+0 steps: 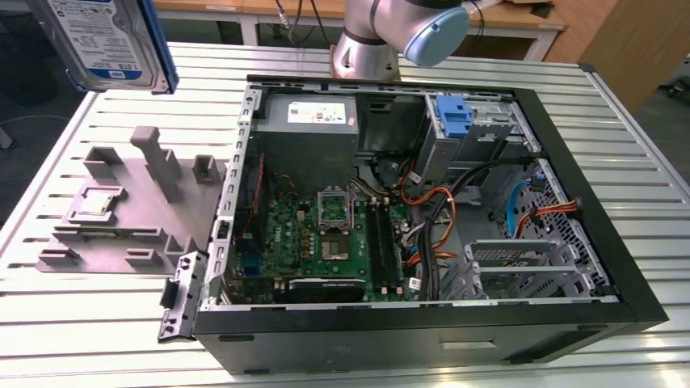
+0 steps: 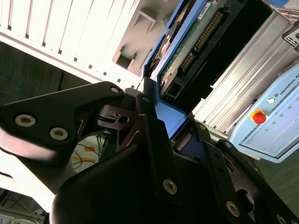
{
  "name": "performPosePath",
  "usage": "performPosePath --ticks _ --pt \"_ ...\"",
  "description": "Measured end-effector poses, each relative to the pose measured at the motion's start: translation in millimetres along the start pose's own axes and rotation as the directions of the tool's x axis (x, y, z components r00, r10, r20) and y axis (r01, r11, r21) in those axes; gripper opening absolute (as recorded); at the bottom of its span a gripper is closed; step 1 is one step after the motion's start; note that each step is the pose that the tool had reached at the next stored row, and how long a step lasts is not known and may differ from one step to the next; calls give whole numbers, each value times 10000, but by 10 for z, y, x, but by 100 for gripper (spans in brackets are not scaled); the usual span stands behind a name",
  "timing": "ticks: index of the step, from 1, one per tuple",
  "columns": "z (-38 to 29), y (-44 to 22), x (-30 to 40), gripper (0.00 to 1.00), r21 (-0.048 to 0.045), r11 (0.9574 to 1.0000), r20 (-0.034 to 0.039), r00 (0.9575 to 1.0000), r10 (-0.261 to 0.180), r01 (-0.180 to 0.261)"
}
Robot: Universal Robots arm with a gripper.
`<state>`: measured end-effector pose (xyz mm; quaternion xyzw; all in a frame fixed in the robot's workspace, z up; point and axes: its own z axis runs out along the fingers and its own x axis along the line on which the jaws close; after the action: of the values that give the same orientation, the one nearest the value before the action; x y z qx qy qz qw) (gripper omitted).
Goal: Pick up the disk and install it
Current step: 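Pick up the disk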
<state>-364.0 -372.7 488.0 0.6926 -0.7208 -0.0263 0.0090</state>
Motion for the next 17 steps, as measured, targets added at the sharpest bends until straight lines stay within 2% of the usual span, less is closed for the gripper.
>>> performPosePath --ticks 4,15,17 --pt "-1 -25 -1 36 0 10000 0 10000 0 0" --pt "-2 -35 -2 36 -1 10000 -1 10000 -2 2" --pt "-5 -94 -4 36 0 10000 -1 10000 0 0"
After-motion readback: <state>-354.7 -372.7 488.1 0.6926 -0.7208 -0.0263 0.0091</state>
